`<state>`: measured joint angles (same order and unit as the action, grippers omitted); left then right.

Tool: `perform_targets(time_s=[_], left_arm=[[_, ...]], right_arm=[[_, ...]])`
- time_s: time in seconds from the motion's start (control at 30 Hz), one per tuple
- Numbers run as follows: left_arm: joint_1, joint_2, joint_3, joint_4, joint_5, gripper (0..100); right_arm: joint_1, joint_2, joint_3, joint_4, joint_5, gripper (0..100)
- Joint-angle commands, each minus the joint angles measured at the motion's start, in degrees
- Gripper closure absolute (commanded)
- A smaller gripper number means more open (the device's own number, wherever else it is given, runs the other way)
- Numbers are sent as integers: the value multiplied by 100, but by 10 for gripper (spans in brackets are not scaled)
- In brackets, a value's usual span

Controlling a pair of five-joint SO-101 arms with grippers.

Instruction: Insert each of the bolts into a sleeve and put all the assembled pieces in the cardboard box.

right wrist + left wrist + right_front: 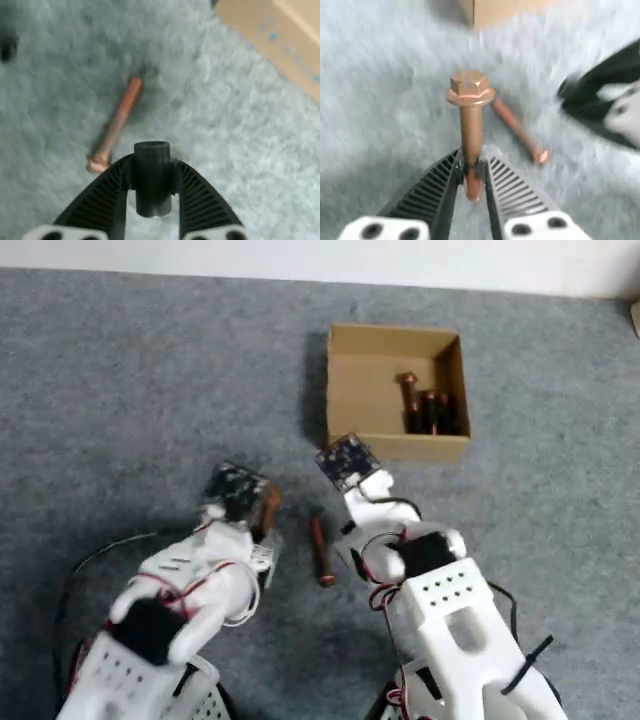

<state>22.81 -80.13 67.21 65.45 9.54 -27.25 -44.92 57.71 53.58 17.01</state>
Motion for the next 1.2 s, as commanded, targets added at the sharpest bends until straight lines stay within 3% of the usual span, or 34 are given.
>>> perform_targets(time_s=[0.0, 0.13, 0.3, 0.47, 0.67, 0.73, 0.97, 1.17], left_arm=[[-215, -655, -215, -9, -18, 996], [-444, -734, -716, -105, 9, 996], [-822, -787, -927, -932, 123, 996], [-796, -796, -927, -1407, 1451, 996], [-716, -796, -919, -1846, 2022, 996], [-365, -796, -901, -1881, 2154, 996], [954, -796, -374, -2242, 2127, 996], [1112, -796, 716, -3411, 1662, 996]], right_arm=[[-92, -356, 31, -532, -440, 993], [-215, -1402, 611, -998, -651, 993], [-655, -3670, 1877, -1165, -642, 994], [-655, -6062, 3134, -1121, -615, 994], [-690, -5736, 3582, -1235, -615, 994], [-664, -5877, 3591, -1305, -633, 994], [-699, -6035, 3618, -1314, -651, 994], [-699, -6035, 3626, -1323, -651, 994]])
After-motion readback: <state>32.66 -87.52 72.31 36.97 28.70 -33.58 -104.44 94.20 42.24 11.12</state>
